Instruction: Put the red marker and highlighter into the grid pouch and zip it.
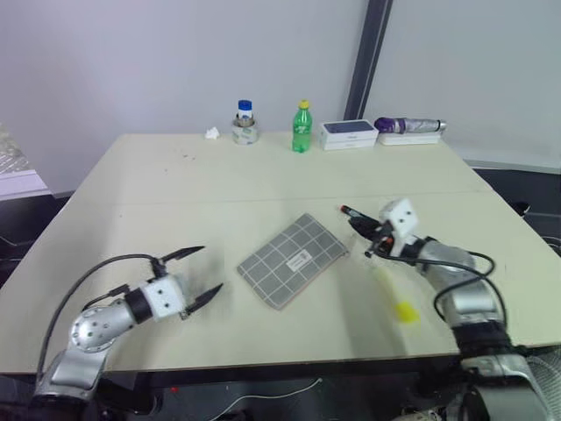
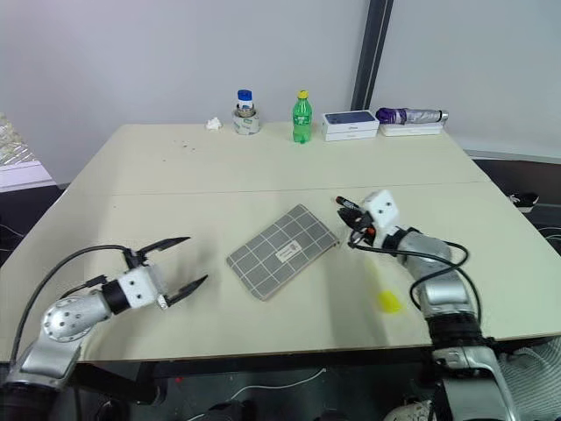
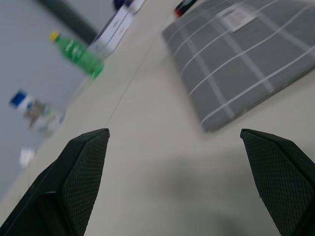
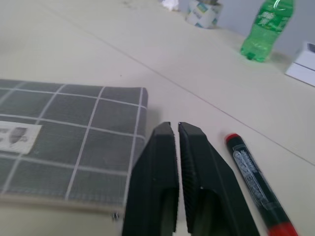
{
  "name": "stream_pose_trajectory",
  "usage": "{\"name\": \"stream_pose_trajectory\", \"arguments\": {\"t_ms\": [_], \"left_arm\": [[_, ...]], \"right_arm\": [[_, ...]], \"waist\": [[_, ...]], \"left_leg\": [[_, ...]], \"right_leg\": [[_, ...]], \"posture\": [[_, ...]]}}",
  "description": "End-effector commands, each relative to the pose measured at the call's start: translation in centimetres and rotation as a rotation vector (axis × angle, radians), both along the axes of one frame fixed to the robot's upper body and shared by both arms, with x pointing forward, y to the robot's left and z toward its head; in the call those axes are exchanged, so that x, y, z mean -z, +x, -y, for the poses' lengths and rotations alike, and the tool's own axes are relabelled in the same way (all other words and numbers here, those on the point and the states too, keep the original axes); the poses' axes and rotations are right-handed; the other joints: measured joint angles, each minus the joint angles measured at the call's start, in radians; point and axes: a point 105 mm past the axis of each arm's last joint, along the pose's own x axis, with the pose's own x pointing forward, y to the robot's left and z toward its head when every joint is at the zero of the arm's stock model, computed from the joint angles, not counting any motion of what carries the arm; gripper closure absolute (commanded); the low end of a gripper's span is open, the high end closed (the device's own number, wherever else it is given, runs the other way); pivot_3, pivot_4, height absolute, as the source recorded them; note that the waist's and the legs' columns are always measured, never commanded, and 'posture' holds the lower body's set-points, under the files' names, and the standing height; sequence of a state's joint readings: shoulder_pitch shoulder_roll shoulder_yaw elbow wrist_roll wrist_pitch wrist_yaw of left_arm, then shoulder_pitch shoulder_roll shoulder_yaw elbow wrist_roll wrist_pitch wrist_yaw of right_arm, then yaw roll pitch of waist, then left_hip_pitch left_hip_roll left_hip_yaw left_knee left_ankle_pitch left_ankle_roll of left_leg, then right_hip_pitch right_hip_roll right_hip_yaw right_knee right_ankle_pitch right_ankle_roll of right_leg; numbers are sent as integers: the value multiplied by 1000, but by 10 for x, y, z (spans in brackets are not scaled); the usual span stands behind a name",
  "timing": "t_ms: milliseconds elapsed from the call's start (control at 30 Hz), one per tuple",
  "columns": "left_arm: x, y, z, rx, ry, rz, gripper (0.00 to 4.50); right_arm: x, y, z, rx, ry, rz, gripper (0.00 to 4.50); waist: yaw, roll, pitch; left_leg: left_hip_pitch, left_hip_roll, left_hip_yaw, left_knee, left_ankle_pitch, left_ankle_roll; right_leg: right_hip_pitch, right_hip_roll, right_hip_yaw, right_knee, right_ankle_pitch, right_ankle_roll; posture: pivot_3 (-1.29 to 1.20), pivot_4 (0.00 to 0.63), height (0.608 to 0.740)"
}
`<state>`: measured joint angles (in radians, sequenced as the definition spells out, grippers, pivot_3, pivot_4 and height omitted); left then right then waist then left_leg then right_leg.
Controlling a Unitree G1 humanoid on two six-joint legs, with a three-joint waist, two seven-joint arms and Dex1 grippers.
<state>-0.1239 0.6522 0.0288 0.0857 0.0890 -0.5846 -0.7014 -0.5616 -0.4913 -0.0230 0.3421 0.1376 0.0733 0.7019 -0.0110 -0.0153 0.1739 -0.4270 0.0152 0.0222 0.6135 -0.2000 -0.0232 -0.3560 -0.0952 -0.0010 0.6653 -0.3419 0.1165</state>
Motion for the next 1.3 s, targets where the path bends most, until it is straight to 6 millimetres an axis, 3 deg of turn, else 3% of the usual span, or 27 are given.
{"name": "stream_pose_trajectory", "arguments": {"t_ms": [33,200,400,600,1000,1100,1200,1300], "left_arm": [[6,0,19,89,113,89,0],[15,3,38,161,197,137,0],[24,7,60,229,268,164,0],[26,8,79,290,256,170,0],[30,9,81,306,229,106,0],[36,15,87,304,239,81,828],[45,16,91,306,239,48,2340],[42,21,94,284,217,55,3902]], "right_arm": [[-5,18,-6,72,-70,50,4450],[7,31,-11,101,-155,31,4450],[24,30,-23,54,-207,2,4450],[26,30,-27,49,-201,-8,4450],[26,31,-26,62,-194,-11,4450],[26,31,-27,58,-199,-10,4500],[24,31,-28,53,-197,-5,4500],[24,30,-29,50,-198,-2,4500]], "waist": [[-1,0,0],[-1,0,0],[-1,0,0],[-1,0,0],[-2,1,0],[1,1,0],[-1,1,0],[2,3,-2]], "left_leg": [[0,0,0,0,0,0],[0,0,0,0,0,0],[0,0,1,0,0,0],[0,0,1,0,0,0],[0,0,1,0,0,0],[0,0,1,1,0,0],[0,-1,1,1,0,0],[0,-1,1,1,0,0]], "right_leg": [[0,0,0,0,0,0],[-1,0,0,0,0,0],[-1,0,0,1,0,0],[-1,0,0,1,0,0],[0,0,0,1,0,0],[0,0,0,1,0,0],[0,0,0,1,0,0],[1,0,0,1,0,0]], "posture": [[0,150,740],[0,150,740],[0,150,740],[0,150,740],[0,150,740],[0,150,740],[0,150,740],[0,150,740]]}}
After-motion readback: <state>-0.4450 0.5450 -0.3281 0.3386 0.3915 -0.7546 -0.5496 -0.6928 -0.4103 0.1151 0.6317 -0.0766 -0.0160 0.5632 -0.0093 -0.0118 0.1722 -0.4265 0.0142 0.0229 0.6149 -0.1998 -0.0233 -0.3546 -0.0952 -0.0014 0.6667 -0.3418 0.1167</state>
